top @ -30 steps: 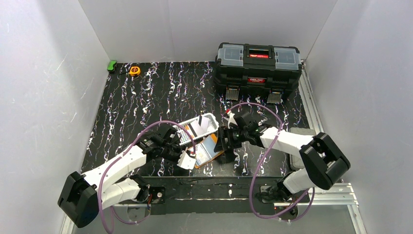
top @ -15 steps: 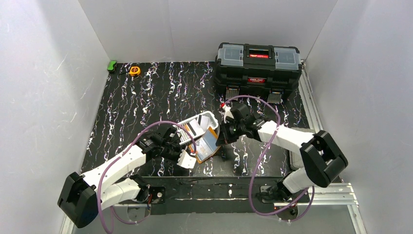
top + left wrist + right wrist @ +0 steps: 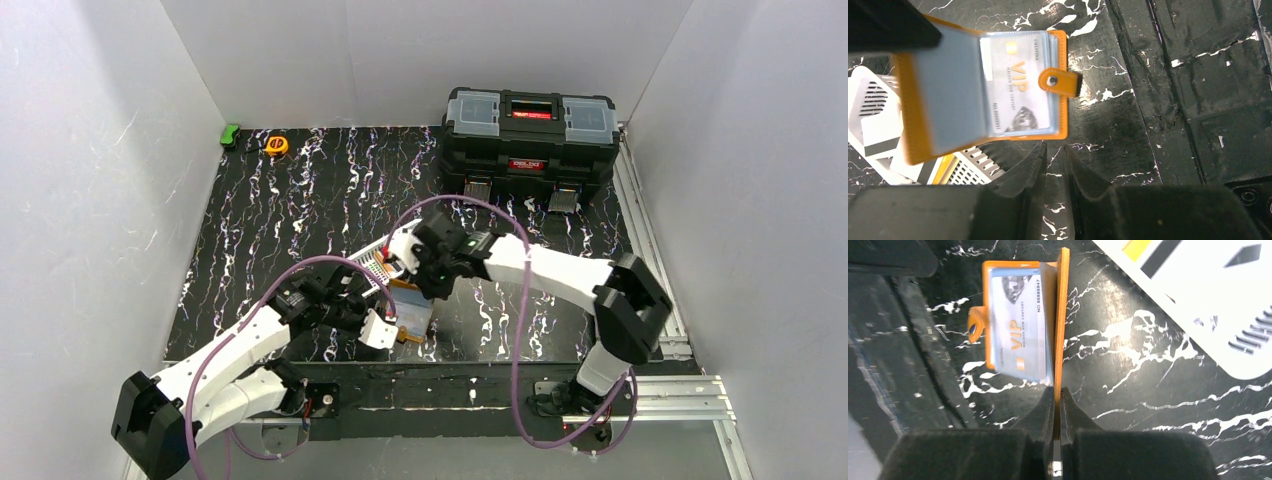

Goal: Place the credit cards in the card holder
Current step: Close the card holder at the center of the board.

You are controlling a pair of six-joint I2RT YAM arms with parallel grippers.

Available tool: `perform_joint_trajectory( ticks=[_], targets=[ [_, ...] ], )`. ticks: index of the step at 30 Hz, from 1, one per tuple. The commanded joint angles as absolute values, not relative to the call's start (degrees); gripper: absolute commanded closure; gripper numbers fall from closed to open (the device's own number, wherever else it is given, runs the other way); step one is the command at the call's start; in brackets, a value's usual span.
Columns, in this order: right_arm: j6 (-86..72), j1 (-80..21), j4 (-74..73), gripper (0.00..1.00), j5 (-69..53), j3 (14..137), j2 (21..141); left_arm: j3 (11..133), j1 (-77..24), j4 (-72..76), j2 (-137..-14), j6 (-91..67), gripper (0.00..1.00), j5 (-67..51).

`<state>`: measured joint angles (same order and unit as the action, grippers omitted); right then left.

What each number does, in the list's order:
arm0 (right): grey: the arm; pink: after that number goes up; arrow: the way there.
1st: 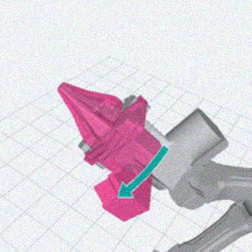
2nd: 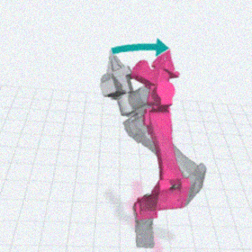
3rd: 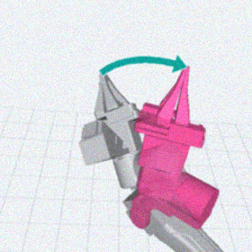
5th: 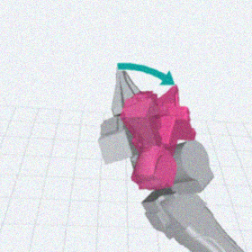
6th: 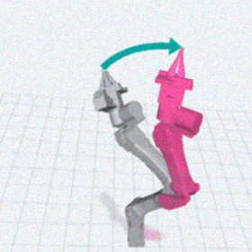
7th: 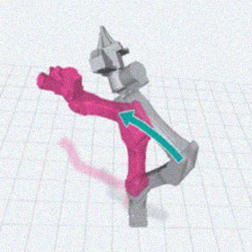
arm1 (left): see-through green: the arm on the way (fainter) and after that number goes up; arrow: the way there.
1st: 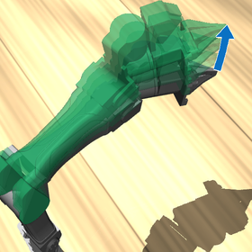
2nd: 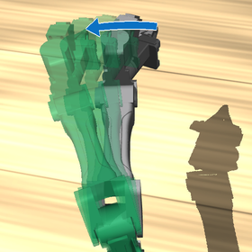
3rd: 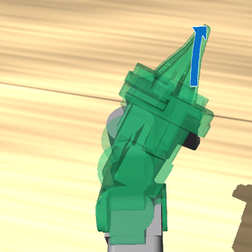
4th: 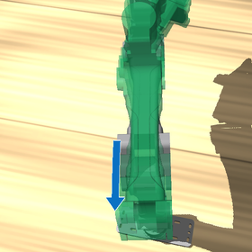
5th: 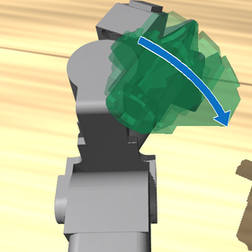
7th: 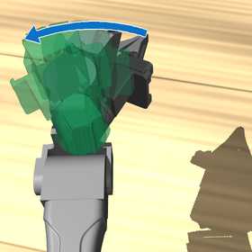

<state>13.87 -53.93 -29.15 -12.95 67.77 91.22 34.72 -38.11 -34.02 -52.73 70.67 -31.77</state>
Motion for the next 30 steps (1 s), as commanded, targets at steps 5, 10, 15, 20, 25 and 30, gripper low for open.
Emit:
perform_joint_trajectory(
  ticks=[5, 10, 15, 20, 25, 30],
  targets=[
    [26.4, -60.5, -36.2, 0.99, 3.2, 72.0, 98.5, 34.3, -37.7, -32.3, -50.1, 66.9, 0.88, -28.4],
    [29.4, -63.6, -28.8, 0.99, 13.8, 67.4, 96.5, 35.7, -29.9, -25.3, -51.6, 54.0, 1.00, -27.4],
    [33.0, -65.6, -16.9, 0.99, 23.8, 60.9, 94.7, 32.8, -25.8, -22.4, -46.2, 50.3, 0.98, -33.6],
    [39.9, -67.3, 1.7, 0.99, 29.3, 51.6, 91.3, 27.1, -25.6, -17.2, -39.2, 47.3, 0.97, -29.9],
    [38.3, -70.4, 6.8, 0.97, 26.5, 46.4, 87.0, 26.7, -23.5, -13.3, -40.1, 38.4, 0.99, -25.4],
    [33.4, -75.1, 6.3, 0.97, 25.7, 42.5, 82.5, 28.0, -22.7, -9.4, -44.4, 32.7, 0.97, -26.2]
  ],
)
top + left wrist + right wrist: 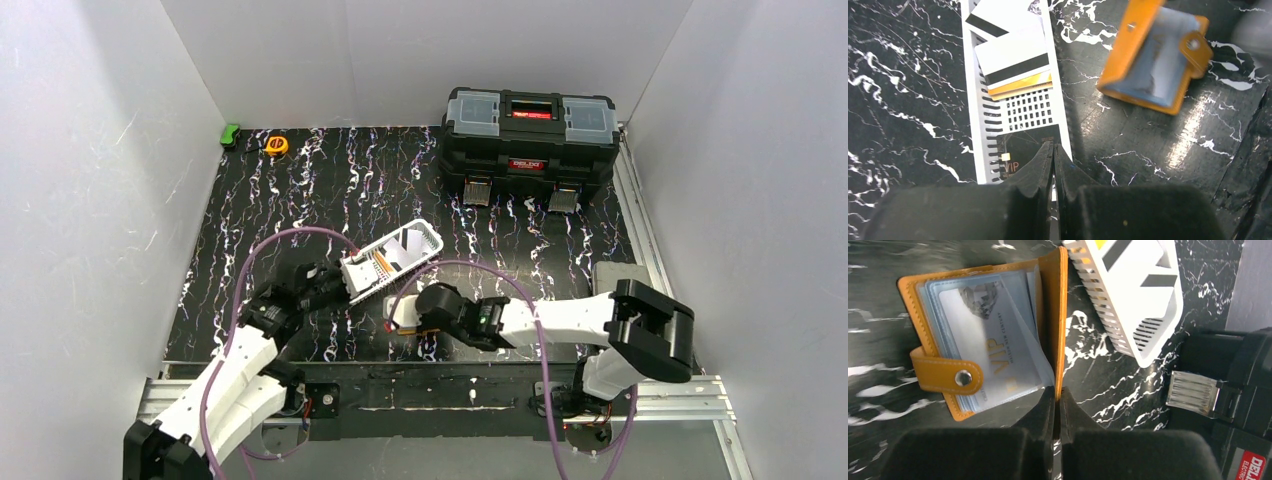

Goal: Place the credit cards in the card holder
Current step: Close the card holder at the center of the board.

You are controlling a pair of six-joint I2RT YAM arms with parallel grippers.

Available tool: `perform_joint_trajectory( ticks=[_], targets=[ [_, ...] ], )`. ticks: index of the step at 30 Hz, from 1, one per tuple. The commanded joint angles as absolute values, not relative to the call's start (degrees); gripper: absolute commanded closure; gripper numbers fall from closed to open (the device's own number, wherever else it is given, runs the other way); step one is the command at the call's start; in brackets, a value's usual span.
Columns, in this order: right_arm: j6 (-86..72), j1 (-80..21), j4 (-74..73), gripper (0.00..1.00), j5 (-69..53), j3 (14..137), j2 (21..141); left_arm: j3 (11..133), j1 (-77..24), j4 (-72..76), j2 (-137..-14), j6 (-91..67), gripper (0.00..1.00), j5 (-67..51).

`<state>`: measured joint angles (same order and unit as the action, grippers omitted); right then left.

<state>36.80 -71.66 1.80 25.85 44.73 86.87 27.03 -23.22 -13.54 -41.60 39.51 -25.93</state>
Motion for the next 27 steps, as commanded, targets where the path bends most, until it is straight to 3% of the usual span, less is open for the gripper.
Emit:
perform_joint_trajectory(
  ticks=[1, 13, 27],
  targets=[
    [31.8, -75.7, 5.8, 0.97, 25.2, 41.9, 81.6, 28.3, -22.7, -8.7, -45.6, 32.3, 0.97, -27.0],
    [24.5, -77.2, 2.9, 0.92, 17.3, 38.7, 79.7, 35.8, -24.2, -8.8, -62.2, 37.0, 0.93, -42.9],
    [31.1, -76.3, 9.6, 0.90, 20.2, 36.9, 79.3, 37.6, -29.0, -31.9, -61.3, 59.1, 0.89, -52.4]
  ],
)
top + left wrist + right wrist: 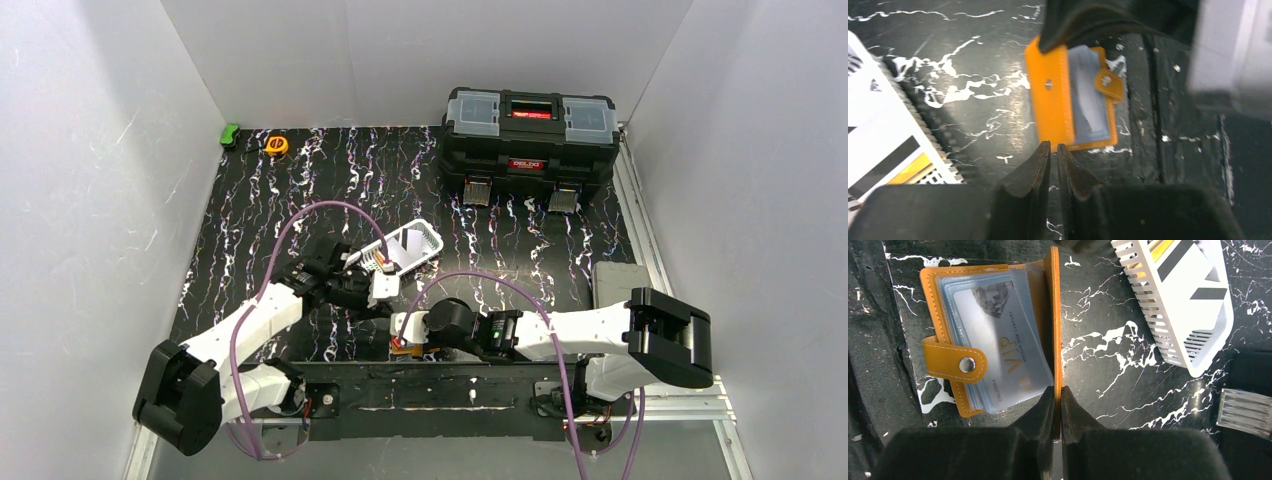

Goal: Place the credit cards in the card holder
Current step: Close the card holder at the center of the board.

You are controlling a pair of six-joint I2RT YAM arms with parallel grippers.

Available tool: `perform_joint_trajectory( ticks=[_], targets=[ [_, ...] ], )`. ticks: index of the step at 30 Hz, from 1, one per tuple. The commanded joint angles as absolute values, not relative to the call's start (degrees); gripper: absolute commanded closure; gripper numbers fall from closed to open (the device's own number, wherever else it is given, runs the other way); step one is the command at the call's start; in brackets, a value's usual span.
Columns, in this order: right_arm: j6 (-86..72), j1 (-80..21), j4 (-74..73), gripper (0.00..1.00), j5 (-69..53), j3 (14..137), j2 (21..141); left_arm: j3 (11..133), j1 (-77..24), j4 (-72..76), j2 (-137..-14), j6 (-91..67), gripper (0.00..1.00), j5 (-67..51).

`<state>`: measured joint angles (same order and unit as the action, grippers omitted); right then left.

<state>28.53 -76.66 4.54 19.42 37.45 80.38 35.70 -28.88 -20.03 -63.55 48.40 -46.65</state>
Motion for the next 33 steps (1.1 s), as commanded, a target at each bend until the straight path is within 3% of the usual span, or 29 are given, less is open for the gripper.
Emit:
perform_joint_trajectory(
  ticks=[1, 5, 12, 24, 33],
  targets=[
    [31.2, -76.1, 10.0, 0.90, 20.1, 36.8, 79.5, 37.5, -29.0, -33.5, -61.0, 61.3, 0.88, -52.6],
    [31.3, -75.6, 10.9, 0.90, 19.7, 36.8, 79.8, 36.0, -29.0, -35.8, -59.3, 66.3, 0.81, -52.6],
    [33.1, -74.2, 11.9, 0.90, 19.1, 37.8, 80.5, 32.8, -29.0, -19.9, -57.1, 55.8, 0.73, -49.7],
    [35.6, -72.0, 11.8, 0.90, 15.9, 39.5, 81.7, 30.4, -29.0, -16.4, -53.7, 47.6, 0.58, -49.8],
    [36.8, -70.8, 13.4, 0.89, 15.7, 42.0, 83.5, 30.5, -29.2, -13.3, -59.5, 46.3, 0.57, -48.4]
  ],
)
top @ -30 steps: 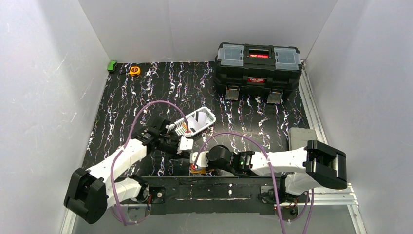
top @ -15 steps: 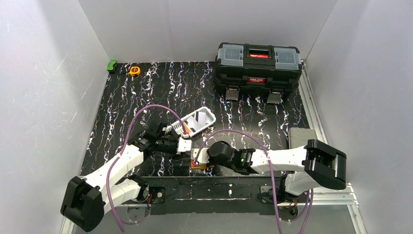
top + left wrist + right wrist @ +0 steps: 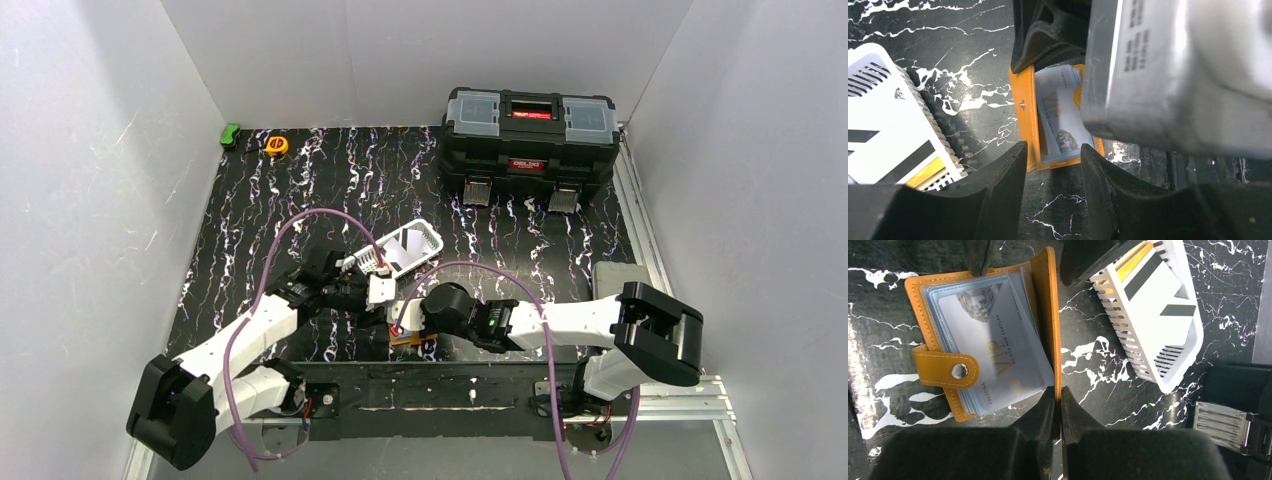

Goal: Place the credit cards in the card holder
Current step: Close the card holder at the center of the board.

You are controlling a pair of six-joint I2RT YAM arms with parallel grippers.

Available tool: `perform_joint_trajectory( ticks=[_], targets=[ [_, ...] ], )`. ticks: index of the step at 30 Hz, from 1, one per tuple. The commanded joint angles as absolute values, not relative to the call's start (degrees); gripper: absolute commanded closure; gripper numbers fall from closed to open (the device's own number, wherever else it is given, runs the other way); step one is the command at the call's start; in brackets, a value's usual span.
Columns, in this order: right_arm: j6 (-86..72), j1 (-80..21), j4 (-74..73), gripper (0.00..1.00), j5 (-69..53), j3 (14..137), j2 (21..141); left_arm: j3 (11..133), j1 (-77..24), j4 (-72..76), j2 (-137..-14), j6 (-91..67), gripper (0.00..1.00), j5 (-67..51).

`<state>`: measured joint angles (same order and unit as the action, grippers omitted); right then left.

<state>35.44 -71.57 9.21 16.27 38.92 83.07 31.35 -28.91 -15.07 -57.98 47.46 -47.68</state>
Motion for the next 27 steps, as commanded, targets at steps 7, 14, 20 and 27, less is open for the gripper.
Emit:
perform_joint_trajectory(
  ticks=[7, 14, 20, 27],
  targets=[
    [38.6, -70.0, 14.8, 0.86, 14.6, 42.6, 84.3, 30.0, -29.2, -6.7, -61.1, 40.5, 0.74, -40.9],
    [38.1, -69.5, 16.1, 0.79, 15.1, 42.4, 84.3, 31.6, -30.1, -5.7, -62.2, 35.2, 0.99, -37.6],
    [30.9, -67.7, 15.7, 0.46, 19.9, 43.4, 82.7, 33.0, -35.3, -4.3, -62.7, 26.2, 1.00, -26.1],
    [10.8, -61.6, 2.0, 0.02, 22.7, 45.8, 74.1, 35.7, -37.8, -5.9, -63.7, 13.1, 1.00, -15.9]
  ],
)
